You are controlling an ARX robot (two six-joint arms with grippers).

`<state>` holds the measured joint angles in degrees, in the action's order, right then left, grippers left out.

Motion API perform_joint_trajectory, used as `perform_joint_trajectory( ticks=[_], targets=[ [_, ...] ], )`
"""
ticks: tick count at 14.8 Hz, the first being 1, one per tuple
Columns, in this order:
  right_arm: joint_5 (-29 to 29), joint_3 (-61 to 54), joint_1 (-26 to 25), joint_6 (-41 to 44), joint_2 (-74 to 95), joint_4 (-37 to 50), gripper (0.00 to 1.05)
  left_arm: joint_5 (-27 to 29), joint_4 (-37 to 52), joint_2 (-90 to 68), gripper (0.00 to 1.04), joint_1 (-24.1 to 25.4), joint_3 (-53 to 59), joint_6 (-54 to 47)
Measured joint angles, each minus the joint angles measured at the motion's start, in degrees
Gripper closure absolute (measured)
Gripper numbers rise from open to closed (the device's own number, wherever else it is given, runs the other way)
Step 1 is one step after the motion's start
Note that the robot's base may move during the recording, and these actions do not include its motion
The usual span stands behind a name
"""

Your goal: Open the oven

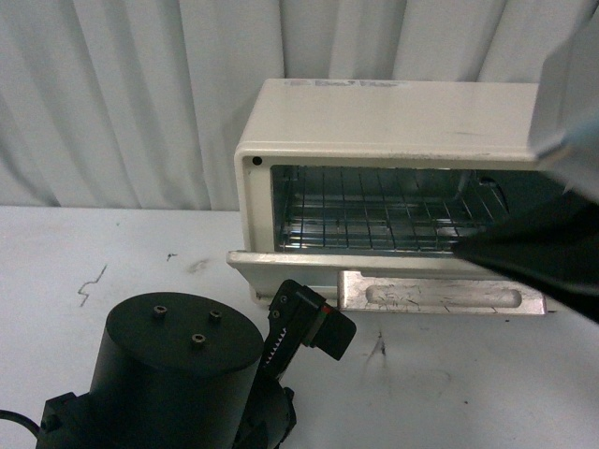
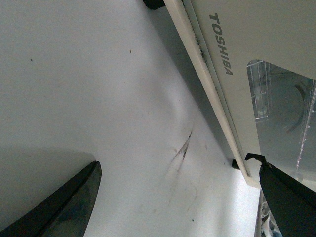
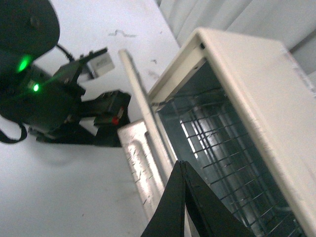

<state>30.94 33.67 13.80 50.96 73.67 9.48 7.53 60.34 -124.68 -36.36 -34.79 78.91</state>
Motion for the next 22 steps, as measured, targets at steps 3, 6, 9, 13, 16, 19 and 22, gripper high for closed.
perform_joint_trajectory(
  ticks=[3, 6, 9, 13, 16, 19, 22],
  targets=[
    [2.9, 0.8, -2.1, -6.8, -6.6, -0.7, 0.90, 0.0, 0.3, 0.0, 0.07, 0.1, 0.2, 0.0],
    [3.3, 3.0, -3.1, -11.8, -12.8, 0.3, 0.60, 0.0, 0.6, 0.0, 0.07, 0.3, 0.5, 0.2],
    [3.3, 3.1, -3.0, -12.9, -11.6, -0.4, 0.27, -0.1, 0.9, 0.0, 0.07, 0.4, 0.7, 0.2],
    [-20.9, -5.1, 0.9, -26.5, -14.5, 17.9, 0.23, -0.3, 1.0, 0.0, 0.07, 0.4, 0.8, 0.2],
    [-41.9, -14.7, -3.4, -44.6, -20.6, 24.7, 0.54, 0.0, 0.8, 0.0, 0.07, 0.7, 0.8, 0.2],
    [-39.0, -20.6, -5.5, -49.1, -26.0, 24.9, 0.86, 0.0, 0.7, 0.0, 0.07, 0.7, 0.7, 0.2],
    [-37.2, -24.6, -7.9, -49.9, -31.1, 23.7, 1.03, 0.2, 0.6, 0.0, 0.07, 0.7, 0.7, 0.2]
  ],
)
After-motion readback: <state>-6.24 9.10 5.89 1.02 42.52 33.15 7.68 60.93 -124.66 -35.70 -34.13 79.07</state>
